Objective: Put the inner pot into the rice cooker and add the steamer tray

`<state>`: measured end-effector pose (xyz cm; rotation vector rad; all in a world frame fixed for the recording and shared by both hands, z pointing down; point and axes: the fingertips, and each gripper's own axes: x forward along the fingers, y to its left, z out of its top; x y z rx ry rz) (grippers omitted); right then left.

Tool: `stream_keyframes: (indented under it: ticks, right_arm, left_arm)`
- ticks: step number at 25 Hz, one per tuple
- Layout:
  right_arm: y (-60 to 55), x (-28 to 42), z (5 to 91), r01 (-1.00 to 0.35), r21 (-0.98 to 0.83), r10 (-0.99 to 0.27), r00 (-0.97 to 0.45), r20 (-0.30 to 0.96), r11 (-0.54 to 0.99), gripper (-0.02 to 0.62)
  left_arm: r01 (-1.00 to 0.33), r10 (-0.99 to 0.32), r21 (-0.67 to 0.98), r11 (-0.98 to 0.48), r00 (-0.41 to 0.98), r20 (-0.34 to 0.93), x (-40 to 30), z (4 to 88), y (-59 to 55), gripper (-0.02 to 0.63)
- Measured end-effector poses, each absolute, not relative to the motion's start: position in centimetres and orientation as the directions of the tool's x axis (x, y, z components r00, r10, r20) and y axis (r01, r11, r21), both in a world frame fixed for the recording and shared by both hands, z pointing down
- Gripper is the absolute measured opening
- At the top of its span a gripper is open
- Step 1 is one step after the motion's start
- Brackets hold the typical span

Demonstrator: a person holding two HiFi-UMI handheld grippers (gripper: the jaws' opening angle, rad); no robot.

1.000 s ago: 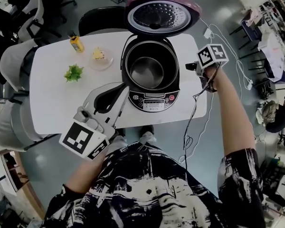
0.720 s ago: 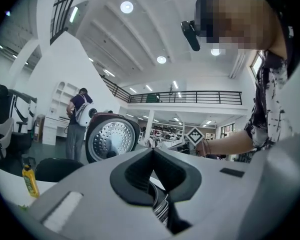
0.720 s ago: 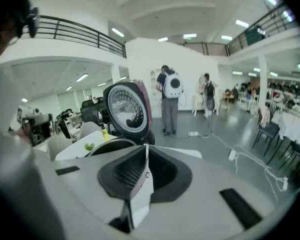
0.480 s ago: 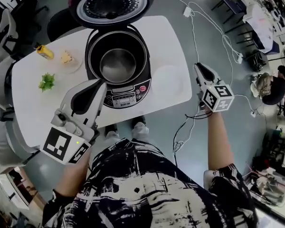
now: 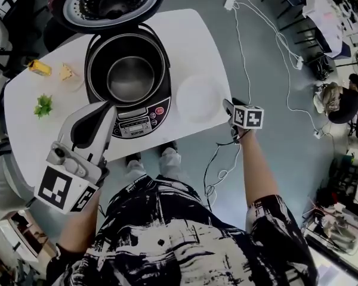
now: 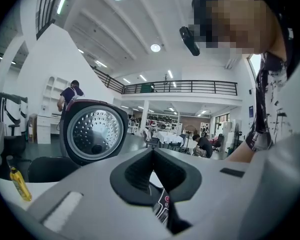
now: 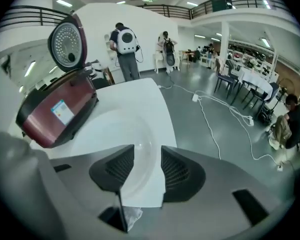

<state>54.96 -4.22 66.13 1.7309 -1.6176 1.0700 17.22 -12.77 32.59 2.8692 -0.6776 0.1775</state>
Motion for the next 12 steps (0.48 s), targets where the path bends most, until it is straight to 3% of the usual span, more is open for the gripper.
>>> stream_keyframes:
  ticks: [12]
  right_arm:
    - [-3.8,55.3,71.4,-0.959,-0.163,-0.374,-0.067,0.925,-0.23,0.051]
  left_arm:
    - [-0.483,-0.453,0.168,-0.86,0.872,0.188,16.9,33.8,-13.0,0.005]
